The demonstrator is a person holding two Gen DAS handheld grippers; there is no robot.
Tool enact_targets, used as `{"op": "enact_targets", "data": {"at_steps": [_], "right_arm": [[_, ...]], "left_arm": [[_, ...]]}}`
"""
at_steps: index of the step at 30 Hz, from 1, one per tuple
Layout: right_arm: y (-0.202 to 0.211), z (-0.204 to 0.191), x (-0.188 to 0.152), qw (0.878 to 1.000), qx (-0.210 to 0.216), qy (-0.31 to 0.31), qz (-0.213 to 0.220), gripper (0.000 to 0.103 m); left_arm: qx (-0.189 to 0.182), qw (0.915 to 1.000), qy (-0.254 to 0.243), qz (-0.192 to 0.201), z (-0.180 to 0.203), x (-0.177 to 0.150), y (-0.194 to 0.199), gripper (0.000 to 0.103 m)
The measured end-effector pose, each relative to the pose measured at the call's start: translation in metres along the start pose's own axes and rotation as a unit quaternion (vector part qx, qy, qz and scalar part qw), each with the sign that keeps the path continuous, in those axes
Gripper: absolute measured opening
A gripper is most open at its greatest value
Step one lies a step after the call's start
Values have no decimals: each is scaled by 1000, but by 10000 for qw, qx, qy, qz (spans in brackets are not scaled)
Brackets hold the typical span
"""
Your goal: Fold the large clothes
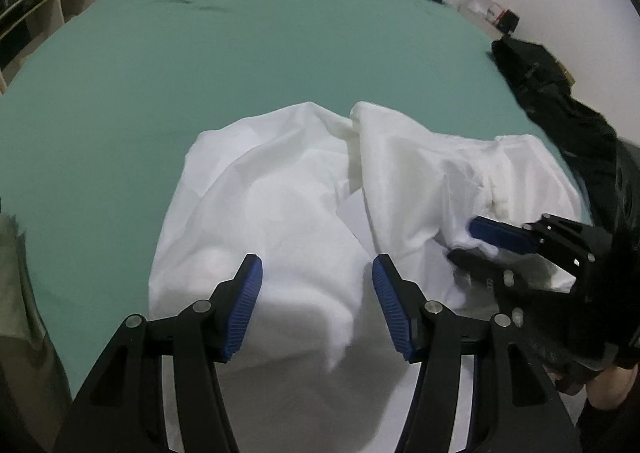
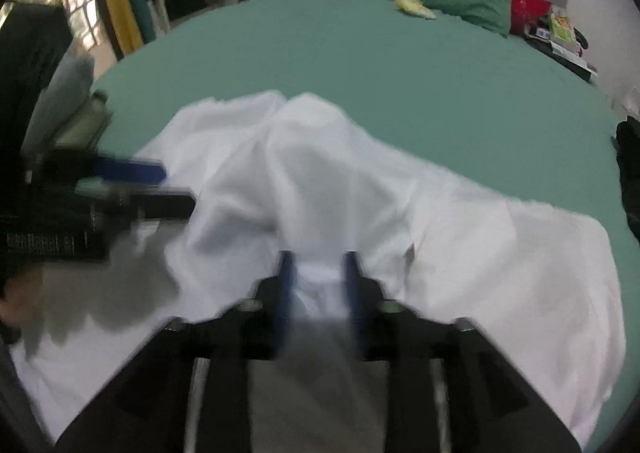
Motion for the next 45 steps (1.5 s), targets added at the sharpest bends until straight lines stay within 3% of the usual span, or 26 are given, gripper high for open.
{"op": "enact_targets", "data": {"at_steps": [1, 2, 6, 12, 19, 24, 27, 31, 36, 39, 41, 42, 44, 45], "right_arm": [[6, 2, -5, 10000, -11, -13, -3, 63], [13, 4, -11, 10000, -23, -28, 11, 66], [52, 20, -35, 9997, -244, -24, 79, 66], [111, 69, -91, 9970, -695, -327, 31, 67], [161, 139, -168, 9881, -1096, -1068, -164, 69], [180, 166, -219, 9825, -1346, -1230, -369, 83], [183, 173, -244, 9819, -1203, -1416, -377, 84], [179, 178, -265, 9805, -1017, -1616, -462, 84], [174, 169, -277, 9848, -577, -1567, -473, 84], [175, 166, -279, 9840, -502, -1641, -478, 84], [176, 158, -278, 9861, -430, -1534, -467, 56], [177, 157, -279, 9862, -430, -1540, -437, 51], [176, 154, -279, 9853, -278, -1645, -374, 26], [177, 153, -280, 9844, -114, -1729, -316, 20]], "left_arm": [[-17, 10000, 0, 28, -2, -1, 5, 61], [-44, 10000, -9, 67, -1, -5, 12, 61], [-68, 9996, -70, 283, 2, -22, 45, 61], [222, 9969, 400, 648, -20, -78, 100, 61], [698, 9918, 821, 684, -39, -130, 123, 62], [933, 9921, 703, 450, -36, -165, 118, 67], [1118, 9922, 520, 188, -30, -186, 105, 67], [1203, 9920, 329, 182, -26, -201, 111, 69], [1107, 9921, 579, 127, -32, -205, 126, 71], [1319, 9876, 822, 223, -46, -208, 134, 71], [1205, 9885, 894, 200, -51, -209, 134, 71], [1227, 9888, 840, 144, -50, -210, 132, 71], [1228, 9896, 728, -185, -48, -214, 120, 71], [1309, 9892, 636, -188, -46, -214, 119, 71]]}}
Point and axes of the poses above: each gripper's, at about its wrist camera, not at the fingertips, and y roughly against the way its jaws point, z to its right, x to its top, the point moved 2 cm from there along -y, roughly the way its jaws point, and after that the axes turned 8 degrees about -x, right-handed, at the moved point
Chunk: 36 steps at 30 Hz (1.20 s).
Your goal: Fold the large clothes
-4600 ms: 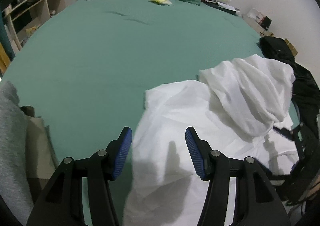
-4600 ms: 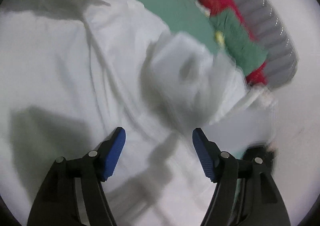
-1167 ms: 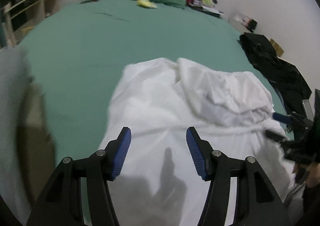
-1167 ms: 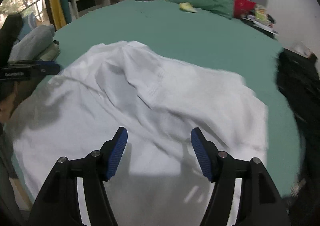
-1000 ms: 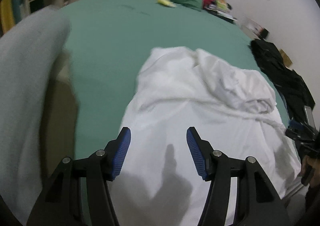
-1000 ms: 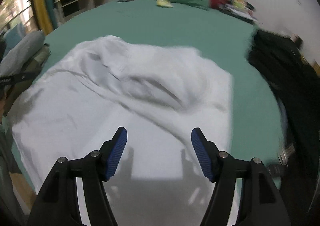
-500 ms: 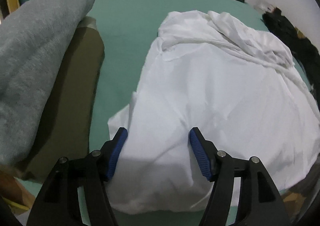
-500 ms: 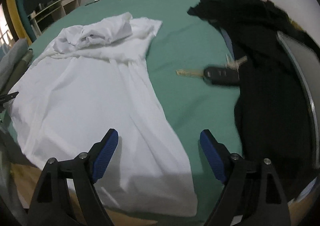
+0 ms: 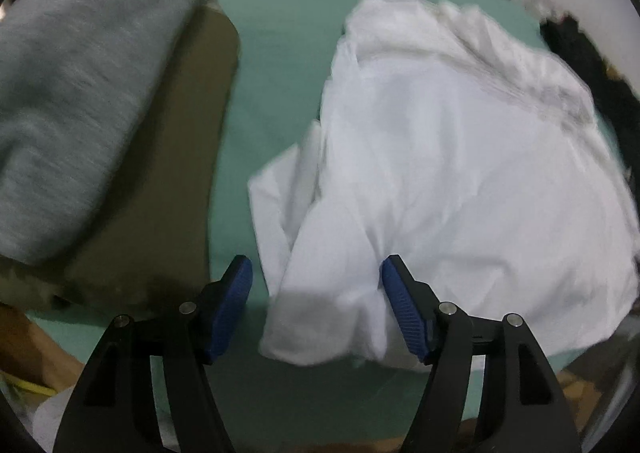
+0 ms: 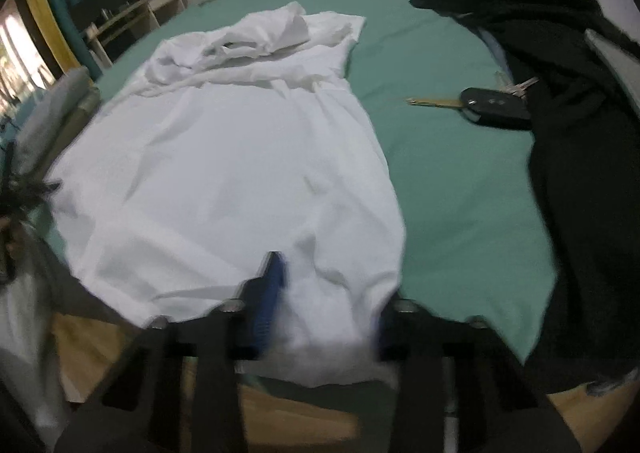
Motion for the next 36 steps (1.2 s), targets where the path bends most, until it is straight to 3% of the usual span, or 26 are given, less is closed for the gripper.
{"op": "enact_targets", "data": {"at_steps": [1, 3, 4, 5, 6, 7, 10, 18, 21, 22, 23, 25, 28, 31, 32, 36], "right_arm": [[0, -1, 0, 9999, 118, -70, 3, 5], [-2, 2, -2, 9985, 412, -371, 2, 4], [-1, 4, -2, 9979, 470, -446, 18, 4], [1, 5, -2, 9973, 525, -517, 60, 4], [5, 7, -1, 9964, 577, -599, 157, 4], [9, 8, 0, 9956, 613, -666, 255, 4], [26, 14, 2, 9924, 652, -863, 593, 4], [85, 41, 17, 9668, 620, -1322, 2095, 4], [89, 44, 28, 9631, 494, -1274, 2317, 4], [89, 44, 31, 9631, 454, -1234, 2348, 4], [86, 44, 37, 9634, 439, -1206, 2354, 4], [78, 45, 47, 9657, 307, -1130, 2317, 4], [55, 56, 60, 9712, 192, -1207, 2045, 4], [26, 69, 57, 9752, 103, -1528, 1598, 4], [19, 74, 52, 9753, 128, -1651, 1465, 4], [6, 87, 36, 9744, 154, -1988, 1038, 5]], "left_arm": [[23, 10000, -17, -13, 1, 1, 0, 71], [-21, 10000, 13, -16, -1, 2, 0, 71], [-76, 10000, 3, -1, -1, 2, 2, 65], [-163, 9999, -44, 10, 1, 2, 4, 43], [-285, 9994, -180, 16, 5, 0, 7, 30], [-352, 9986, -391, -8, 12, -1, 9, 6], [-294, 9963, -801, 39, 31, -5, 19, 5], [-1288, 9897, -334, 537, 24, -3, 90, 6], [-1115, 9902, -207, 812, 15, 14, 100, 27], [-1056, 9898, -186, 939, 12, 20, 100, 39], [-1007, 9896, -155, 1018, 9, 25, 99, 48], [-882, 9907, -45, 1038, 0, 37, 84, 51], [-910, 9953, 82, 319, -3, 42, 48, 51], [-1160, 9932, -84, 100, 6, 28, 36, 69], [-1142, 9934, -123, 18, 8, 24, 31, 70], [-504, 9980, -165, -349, 3, 3, 5, 70]]}}
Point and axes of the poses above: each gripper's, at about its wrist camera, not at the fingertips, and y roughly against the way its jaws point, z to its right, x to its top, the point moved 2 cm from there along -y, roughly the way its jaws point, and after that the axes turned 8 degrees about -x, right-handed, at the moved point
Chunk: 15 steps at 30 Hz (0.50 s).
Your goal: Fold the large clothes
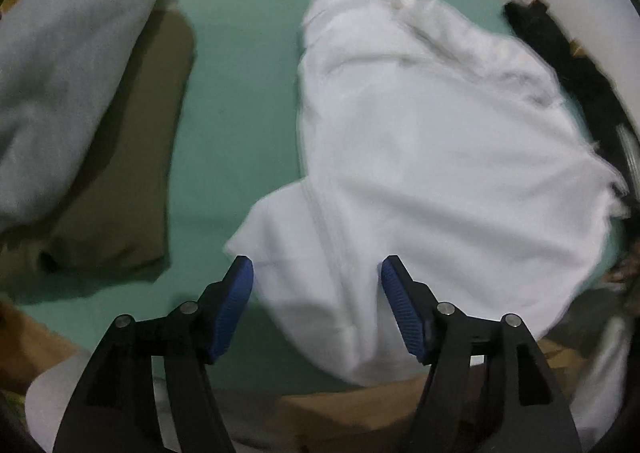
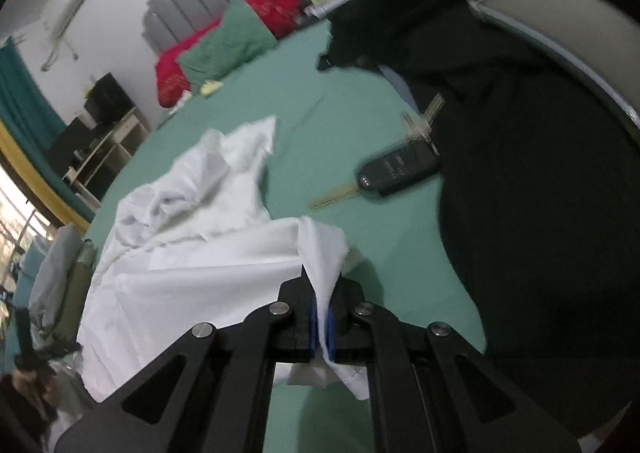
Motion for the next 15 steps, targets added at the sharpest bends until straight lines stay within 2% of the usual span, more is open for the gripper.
{"op": "enact_targets", "data": {"at_steps": [2, 4, 6, 8, 10, 11, 12, 15], "right_arm": [[1, 6, -4, 9999, 6, -119, -95, 5], [1, 9, -7, 9998, -6, -167, -147, 5], [-1, 13, -10, 9995, -68, -197, -242, 7], [-5, 13, -12, 9991, -113, -226, -343, 12], [-7, 13, -17, 9988, -112, -240, -419, 20], [-5, 11, -19, 9989, -64, -220, -410, 27], [-4, 9, -20, 9990, -24, -191, -414, 30], [-3, -3, -26, 9987, -9, 31, -502, 32]], "left_arm": [[31, 9998, 64, 161, -2, 3, 5, 70], [2, 9983, -104, 568, 3, 13, 18, 70], [114, 9971, -257, 714, 5, 21, 21, 71], [141, 9982, -223, 534, -1, 28, 9, 74], [24, 10000, 20, -4, -14, 26, -16, 76], [15, 10000, 49, -16, -15, 27, -19, 78], [52, 10000, -3, 57, -11, 28, -16, 78], [-209, 9995, -199, -96, 2, 25, -16, 78]]}}
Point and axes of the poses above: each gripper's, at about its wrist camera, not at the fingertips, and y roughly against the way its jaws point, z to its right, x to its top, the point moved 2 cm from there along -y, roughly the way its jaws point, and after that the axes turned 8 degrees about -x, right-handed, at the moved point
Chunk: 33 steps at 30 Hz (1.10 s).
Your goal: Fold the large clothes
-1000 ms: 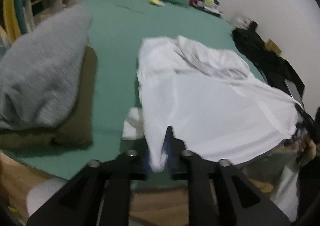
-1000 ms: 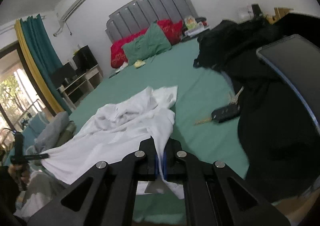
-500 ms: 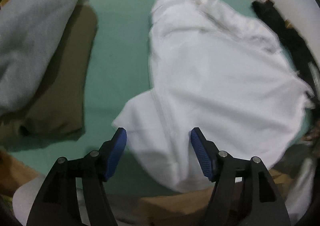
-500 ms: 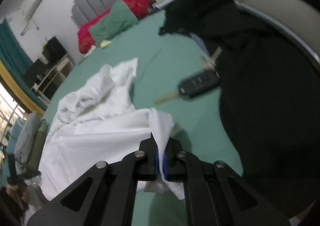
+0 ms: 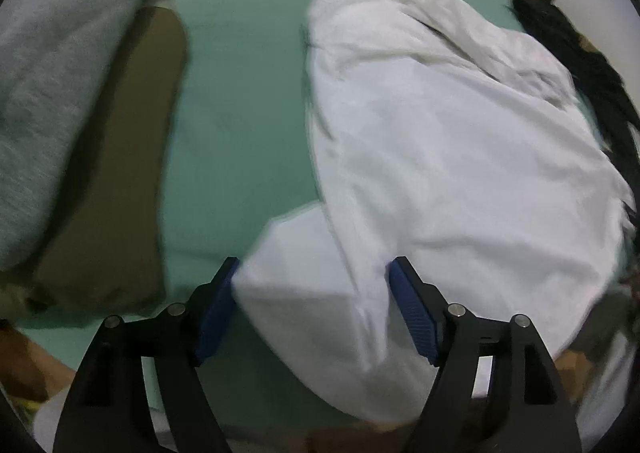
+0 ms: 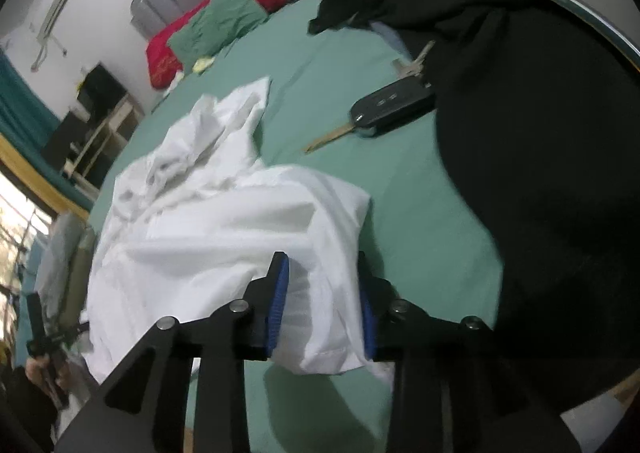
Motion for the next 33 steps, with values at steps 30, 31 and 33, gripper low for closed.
{"op": "enact_targets", "data": {"at_steps": [30, 31, 33], "right_arm": [[123, -101, -12, 9721, 1791, 718, 1334, 4], [127, -104, -4, 9713, 1783, 750, 1383, 4], [133, -109, 14, 9693, 1682, 914, 1542, 4]], "left_arm": [[-1514, 9674, 820, 1855, -2, -2, 171, 4], [-1609, 9633, 939, 1933, -5, 3, 173, 4], [-1673, 9577, 1138, 2045, -12, 13, 172, 4]]}}
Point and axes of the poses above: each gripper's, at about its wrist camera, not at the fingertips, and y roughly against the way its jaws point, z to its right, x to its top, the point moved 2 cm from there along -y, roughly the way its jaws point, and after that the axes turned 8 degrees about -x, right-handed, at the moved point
